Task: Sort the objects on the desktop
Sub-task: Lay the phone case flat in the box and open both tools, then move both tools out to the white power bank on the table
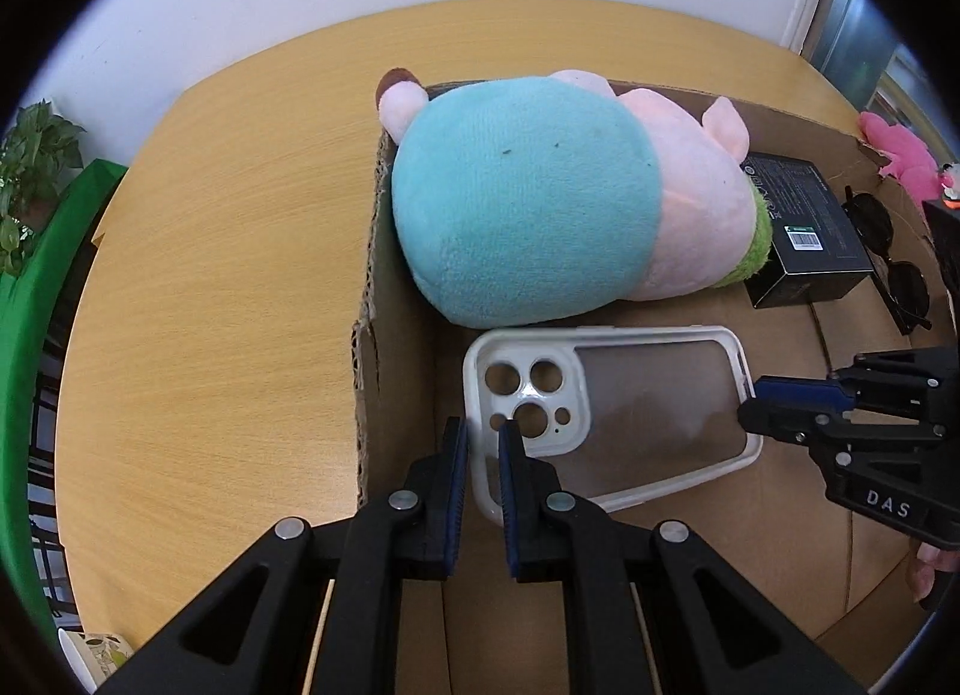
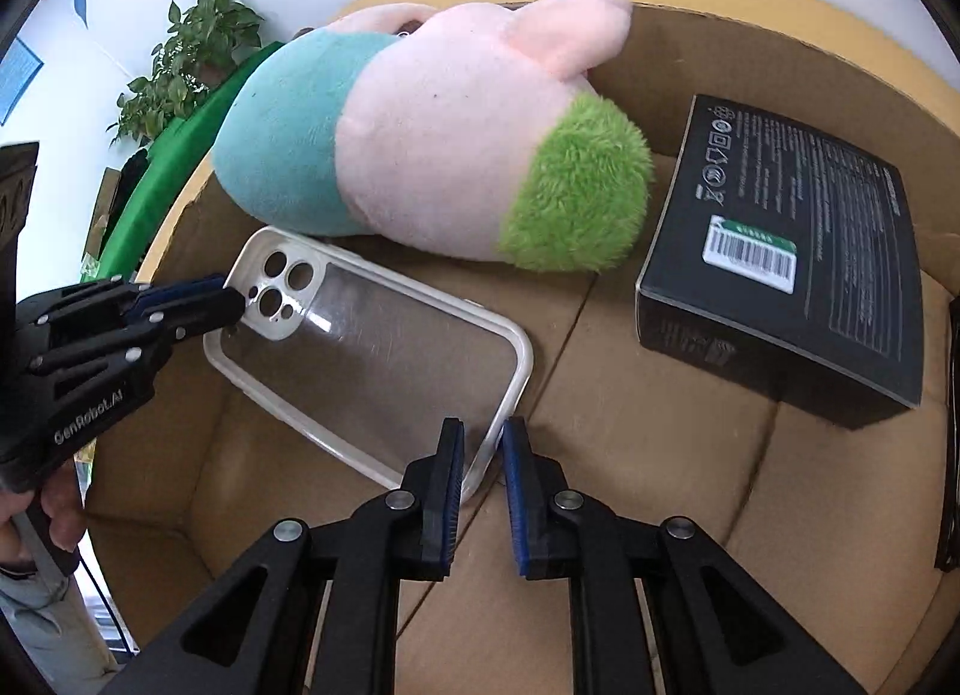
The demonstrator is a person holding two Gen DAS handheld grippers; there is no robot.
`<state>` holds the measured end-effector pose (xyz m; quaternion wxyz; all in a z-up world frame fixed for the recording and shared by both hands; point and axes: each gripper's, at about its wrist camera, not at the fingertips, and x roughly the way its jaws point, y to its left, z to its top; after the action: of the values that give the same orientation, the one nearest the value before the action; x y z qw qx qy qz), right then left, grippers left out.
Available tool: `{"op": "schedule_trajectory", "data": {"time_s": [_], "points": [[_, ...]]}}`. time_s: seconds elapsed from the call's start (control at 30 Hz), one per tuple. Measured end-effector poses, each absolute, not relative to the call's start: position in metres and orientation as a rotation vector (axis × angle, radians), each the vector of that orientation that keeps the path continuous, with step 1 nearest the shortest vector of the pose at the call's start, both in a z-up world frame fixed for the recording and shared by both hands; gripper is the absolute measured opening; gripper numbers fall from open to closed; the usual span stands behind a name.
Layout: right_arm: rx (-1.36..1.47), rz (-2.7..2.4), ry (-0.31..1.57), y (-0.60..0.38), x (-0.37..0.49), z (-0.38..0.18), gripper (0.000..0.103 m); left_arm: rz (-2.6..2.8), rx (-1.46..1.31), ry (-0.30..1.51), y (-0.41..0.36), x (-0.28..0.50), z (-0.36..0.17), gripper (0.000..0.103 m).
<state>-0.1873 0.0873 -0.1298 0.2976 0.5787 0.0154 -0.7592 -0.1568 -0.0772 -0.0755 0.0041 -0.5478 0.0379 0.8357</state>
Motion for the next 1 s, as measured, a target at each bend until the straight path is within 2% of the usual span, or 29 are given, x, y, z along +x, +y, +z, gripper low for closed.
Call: {"op": "schedule_trajectory", "data": {"time_s": [0.03, 0.13, 0.2, 0.23, 0.27, 0.3, 0.33, 0.4, 0.5, 0.6, 0.83, 0.9, 1.0], "points": [[1.526, -2.031, 0.054, 0.089, -0.183, -0.127, 0.016, 2.630, -1.707, 0.126, -0.078, -0.153, -0.073, 0.010], [1.443, -2.101, 0.079, 0.099, -0.167, -0.102, 0.040, 2.684, -1.642, 0.113, -0.085, -0.135, -0.058, 0.015], [1.352, -2.153, 0.079, 0.108, -0.149, -0.078, 0.058, 2.735, -1.576, 0.090, -0.091, -0.120, -0.045, 0.025], [1.300, -2.184, 0.081, 0.113, -0.138, -0.065, 0.060, 2.764, -1.526, 0.076, -0.092, -0.110, -0.037, 0.028], [1.252, -2.217, 0.086, 0.119, -0.127, -0.053, 0.067, 2.799, -1.466, 0.067, -0.094, -0.099, -0.028, 0.033], [1.200, -2.261, 0.101, 0.125, -0.114, -0.041, 0.077, 2.843, -1.395, 0.067, -0.094, -0.086, -0.019, 0.039], [1.146, -2.316, 0.139, 0.132, -0.100, -0.029, 0.083, 2.883, -1.332, 0.076, -0.093, -0.073, -0.011, 0.045], [1.056, -2.417, 0.264, 0.132, -0.077, -0.016, 0.100, 2.951, -1.190, 0.107, -0.084, -0.050, 0.004, 0.071], [0.985, -2.495, 0.340, 0.142, -0.047, -0.008, 0.102, 3.012, -1.017, 0.091, -0.072, -0.013, 0.016, 0.079], [0.977, -2.504, 0.321, 0.152, -0.026, -0.008, 0.102, 2.954, -0.997, -0.040, -0.055, -0.011, 0.015, 0.079], [0.992, -2.565, 0.242, 0.191, 0.012, -0.021, 0.102, 2.823, -1.235, 0.019, -0.029, -0.001, -0.051, 0.078], [0.999, -2.563, 0.224, 0.194, 0.021, -0.025, 0.102, 2.776, -1.297, -0.031, -0.023, 0.002, -0.065, 0.078], [1.014, -2.557, 0.195, 0.199, 0.030, -0.032, 0.102, 2.807, -1.302, 0.017, -0.014, 0.009, -0.070, 0.078]]}}
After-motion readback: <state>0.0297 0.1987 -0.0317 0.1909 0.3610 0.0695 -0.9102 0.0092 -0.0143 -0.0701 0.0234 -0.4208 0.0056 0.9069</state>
